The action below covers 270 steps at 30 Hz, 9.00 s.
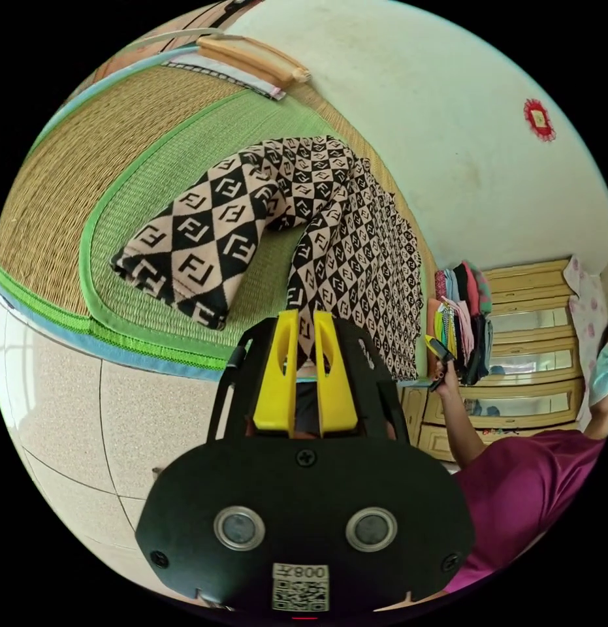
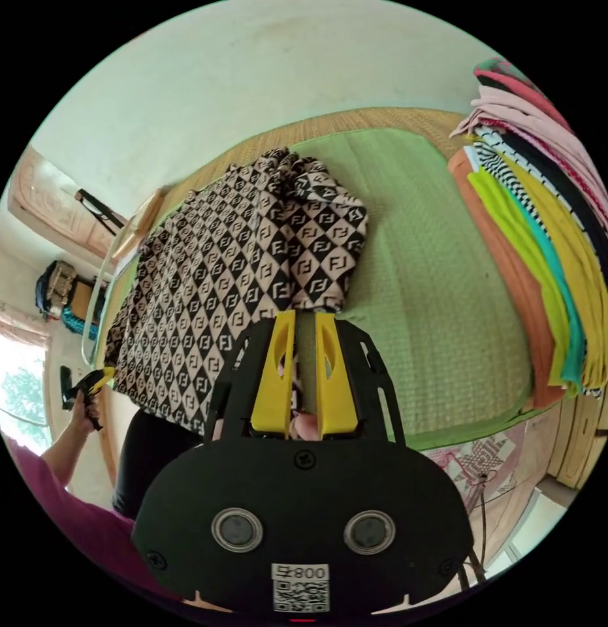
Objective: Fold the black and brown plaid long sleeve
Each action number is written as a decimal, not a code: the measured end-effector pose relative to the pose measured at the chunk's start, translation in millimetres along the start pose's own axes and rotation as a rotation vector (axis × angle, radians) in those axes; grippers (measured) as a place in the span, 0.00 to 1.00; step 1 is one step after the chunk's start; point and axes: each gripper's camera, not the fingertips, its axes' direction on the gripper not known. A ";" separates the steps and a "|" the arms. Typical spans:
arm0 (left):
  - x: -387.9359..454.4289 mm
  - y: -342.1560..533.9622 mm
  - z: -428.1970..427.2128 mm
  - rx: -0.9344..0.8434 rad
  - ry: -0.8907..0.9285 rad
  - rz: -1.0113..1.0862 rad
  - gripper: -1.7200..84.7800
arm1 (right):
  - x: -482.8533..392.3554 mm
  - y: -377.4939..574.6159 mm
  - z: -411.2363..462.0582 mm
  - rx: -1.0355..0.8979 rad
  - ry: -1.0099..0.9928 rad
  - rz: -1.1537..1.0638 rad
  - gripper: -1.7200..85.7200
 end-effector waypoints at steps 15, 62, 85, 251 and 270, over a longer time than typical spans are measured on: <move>0.8 -21.6 -43.4 0.079 -0.060 0.135 0.08 | -86.6 -87.9 -150.0 0.084 0.508 -0.262 0.04; 1.8 0.9 -119.4 -0.148 -0.162 0.128 0.11 | -126.9 131.0 -35.5 -0.275 -0.108 -0.133 0.02; 91.7 -8.3 -153.1 -0.070 -0.171 0.140 0.06 | -106.5 165.7 -48.0 -0.285 -0.089 -0.095 0.02; 251.7 -364.5 259.9 0.091 -0.040 0.294 0.02 | -546.8 58.7 262.3 -0.191 -0.574 -0.622 0.04; 367.2 -338.2 297.1 0.051 -0.107 0.448 0.02 | -459.2 60.7 223.8 -0.105 -0.476 -0.590 0.02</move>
